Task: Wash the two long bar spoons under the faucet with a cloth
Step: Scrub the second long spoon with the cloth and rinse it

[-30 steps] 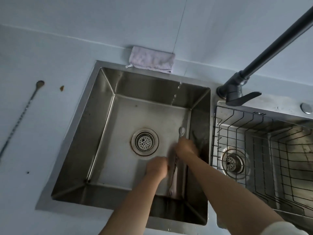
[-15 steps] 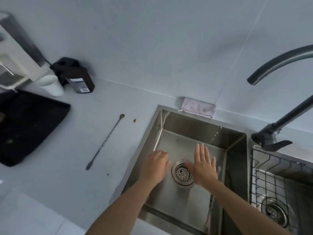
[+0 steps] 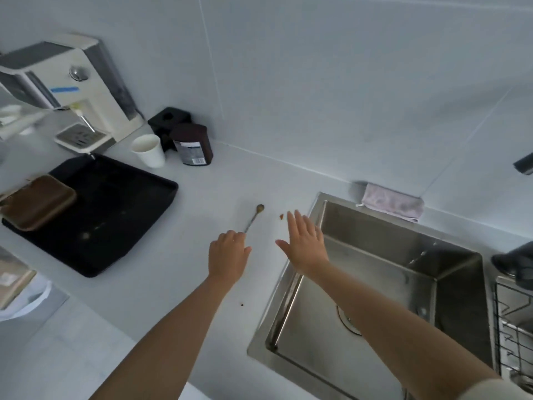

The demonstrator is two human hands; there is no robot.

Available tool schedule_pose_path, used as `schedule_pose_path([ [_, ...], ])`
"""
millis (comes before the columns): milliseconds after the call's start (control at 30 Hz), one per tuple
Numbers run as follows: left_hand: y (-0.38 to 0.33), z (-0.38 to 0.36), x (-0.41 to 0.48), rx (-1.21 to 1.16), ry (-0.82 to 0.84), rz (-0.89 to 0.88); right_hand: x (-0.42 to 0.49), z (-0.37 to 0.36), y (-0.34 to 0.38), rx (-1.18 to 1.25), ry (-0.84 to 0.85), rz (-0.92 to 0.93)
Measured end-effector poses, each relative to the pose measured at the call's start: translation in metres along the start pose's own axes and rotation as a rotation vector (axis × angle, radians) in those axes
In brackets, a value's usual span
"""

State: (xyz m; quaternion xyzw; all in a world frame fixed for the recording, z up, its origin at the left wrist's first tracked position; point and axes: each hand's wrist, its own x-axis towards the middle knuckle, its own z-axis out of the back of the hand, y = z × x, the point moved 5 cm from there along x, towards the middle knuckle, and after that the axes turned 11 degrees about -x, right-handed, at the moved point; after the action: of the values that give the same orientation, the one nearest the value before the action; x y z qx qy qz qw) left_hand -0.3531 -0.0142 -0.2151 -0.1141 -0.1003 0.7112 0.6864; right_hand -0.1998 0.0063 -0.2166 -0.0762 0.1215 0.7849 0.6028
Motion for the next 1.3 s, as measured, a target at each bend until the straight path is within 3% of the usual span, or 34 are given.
schedule_pose_path([
  [267,0.044,-0.030,0.015,0.091,0.181,0.098,0.059,-0.011,0.072,-0.241,-0.042,0.333],
  [700,0.051,-0.045,0.035,0.142,0.321,0.100,0.089,-0.027,0.112,-0.641,-0.010,0.741],
  [1000,0.041,-0.034,0.037,0.148,0.346,0.019,0.079,-0.011,0.095,-0.618,-0.055,0.657],
  [1300,-0.047,-0.026,0.054,-0.019,0.317,-0.281,0.034,0.031,0.003,-0.504,-0.063,0.293],
])
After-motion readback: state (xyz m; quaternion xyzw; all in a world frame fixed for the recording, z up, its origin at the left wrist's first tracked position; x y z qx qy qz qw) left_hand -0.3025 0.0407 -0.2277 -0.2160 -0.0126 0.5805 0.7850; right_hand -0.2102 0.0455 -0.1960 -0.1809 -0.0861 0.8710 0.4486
